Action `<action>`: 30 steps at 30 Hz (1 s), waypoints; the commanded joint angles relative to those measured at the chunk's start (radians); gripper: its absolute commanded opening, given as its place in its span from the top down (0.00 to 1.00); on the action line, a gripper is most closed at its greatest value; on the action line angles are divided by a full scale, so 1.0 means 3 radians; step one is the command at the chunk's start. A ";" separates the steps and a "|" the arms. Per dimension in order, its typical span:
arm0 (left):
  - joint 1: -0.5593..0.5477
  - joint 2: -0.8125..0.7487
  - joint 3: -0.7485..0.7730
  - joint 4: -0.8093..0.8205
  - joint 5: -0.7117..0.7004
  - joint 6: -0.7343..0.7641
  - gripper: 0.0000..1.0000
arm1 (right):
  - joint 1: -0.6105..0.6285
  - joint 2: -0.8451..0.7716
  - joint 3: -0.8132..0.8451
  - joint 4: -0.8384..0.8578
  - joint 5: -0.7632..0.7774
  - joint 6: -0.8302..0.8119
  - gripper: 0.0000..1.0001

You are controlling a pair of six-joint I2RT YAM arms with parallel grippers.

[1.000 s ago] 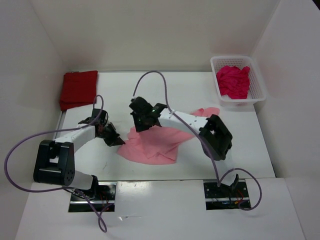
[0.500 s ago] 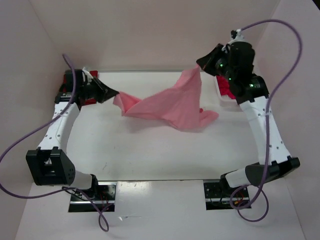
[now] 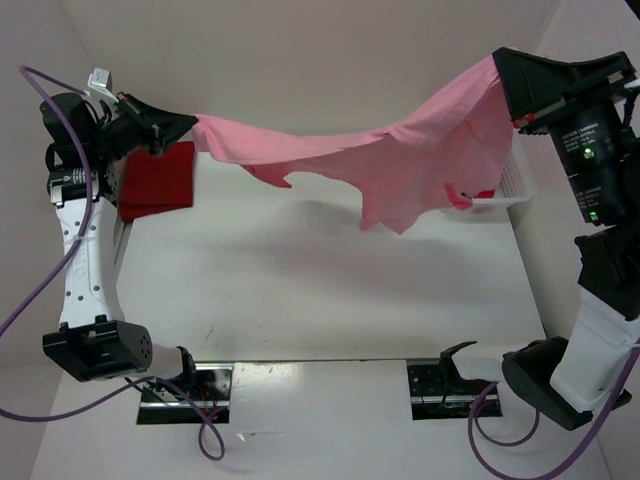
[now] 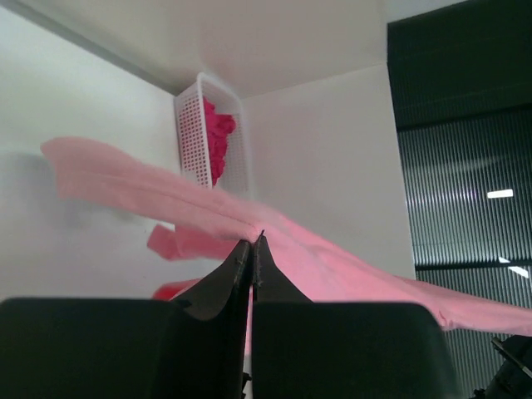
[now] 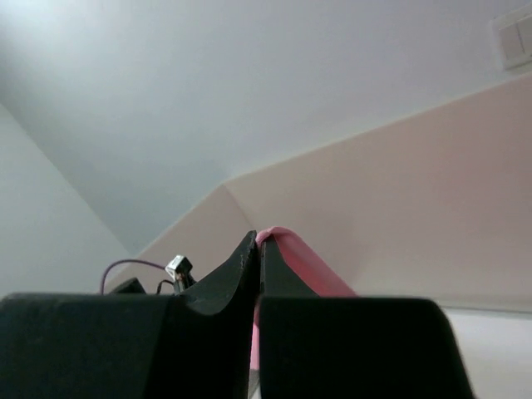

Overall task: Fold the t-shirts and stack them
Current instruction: Flatten out the tshirt

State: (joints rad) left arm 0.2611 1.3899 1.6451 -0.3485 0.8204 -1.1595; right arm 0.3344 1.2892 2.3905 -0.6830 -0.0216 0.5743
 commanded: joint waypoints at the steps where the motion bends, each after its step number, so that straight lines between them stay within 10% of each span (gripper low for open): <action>1: 0.0030 -0.0057 0.0090 0.0241 0.0144 -0.0195 1.00 | 0.0077 0.0171 0.0040 -0.0126 0.0312 -0.0104 1.00; 11: 0.0060 0.0673 -0.0309 0.0567 -0.0071 -0.0164 1.00 | -0.0536 0.1361 -0.0360 0.0451 -0.0564 -0.0018 1.00; 18: 0.0030 0.1487 0.0451 0.0609 -0.0137 -0.0353 1.00 | -0.0761 0.2385 0.1018 0.0283 -0.0730 0.0141 1.00; 30: 0.0249 0.1728 0.1496 0.0681 -0.0137 -0.0558 1.00 | -0.0884 0.1758 0.0992 0.0528 -0.0926 0.0254 1.00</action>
State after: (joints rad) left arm 0.3008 1.9331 2.0663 -0.1822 0.7647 -1.3140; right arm 0.0692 1.9530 2.7243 -0.5888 -0.2775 0.6773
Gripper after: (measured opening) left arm 0.009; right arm 0.011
